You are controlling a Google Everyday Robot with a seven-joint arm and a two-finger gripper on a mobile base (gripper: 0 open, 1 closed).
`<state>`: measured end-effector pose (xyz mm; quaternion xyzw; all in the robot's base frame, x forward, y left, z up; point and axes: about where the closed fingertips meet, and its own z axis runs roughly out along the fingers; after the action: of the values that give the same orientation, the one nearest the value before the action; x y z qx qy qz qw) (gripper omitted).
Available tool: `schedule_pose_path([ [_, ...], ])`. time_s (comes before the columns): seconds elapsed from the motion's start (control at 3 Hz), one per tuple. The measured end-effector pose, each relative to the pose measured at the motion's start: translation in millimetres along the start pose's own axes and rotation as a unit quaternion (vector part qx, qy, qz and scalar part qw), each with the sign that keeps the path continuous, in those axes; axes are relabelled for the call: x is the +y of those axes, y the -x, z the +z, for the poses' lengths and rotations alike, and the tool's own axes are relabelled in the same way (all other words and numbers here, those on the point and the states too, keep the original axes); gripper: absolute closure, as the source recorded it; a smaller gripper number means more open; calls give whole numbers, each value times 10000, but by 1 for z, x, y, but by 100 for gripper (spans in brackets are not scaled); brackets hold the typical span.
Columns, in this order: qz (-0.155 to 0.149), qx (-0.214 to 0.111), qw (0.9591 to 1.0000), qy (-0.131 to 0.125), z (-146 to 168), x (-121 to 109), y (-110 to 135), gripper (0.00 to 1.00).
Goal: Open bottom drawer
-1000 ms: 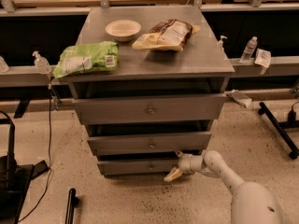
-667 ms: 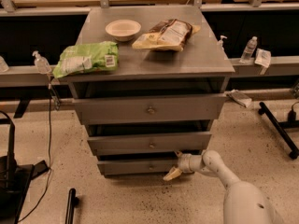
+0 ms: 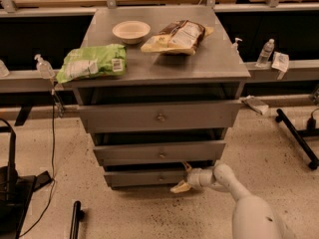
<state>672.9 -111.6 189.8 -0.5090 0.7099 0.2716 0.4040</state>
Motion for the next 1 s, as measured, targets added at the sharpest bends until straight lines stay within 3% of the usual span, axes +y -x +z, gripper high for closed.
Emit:
schedule_pose_path([
  [0.33,22,-290,9994,205,3,26,8,47],
  [1.0,13,-311,9993,221,-1,26,14,92],
])
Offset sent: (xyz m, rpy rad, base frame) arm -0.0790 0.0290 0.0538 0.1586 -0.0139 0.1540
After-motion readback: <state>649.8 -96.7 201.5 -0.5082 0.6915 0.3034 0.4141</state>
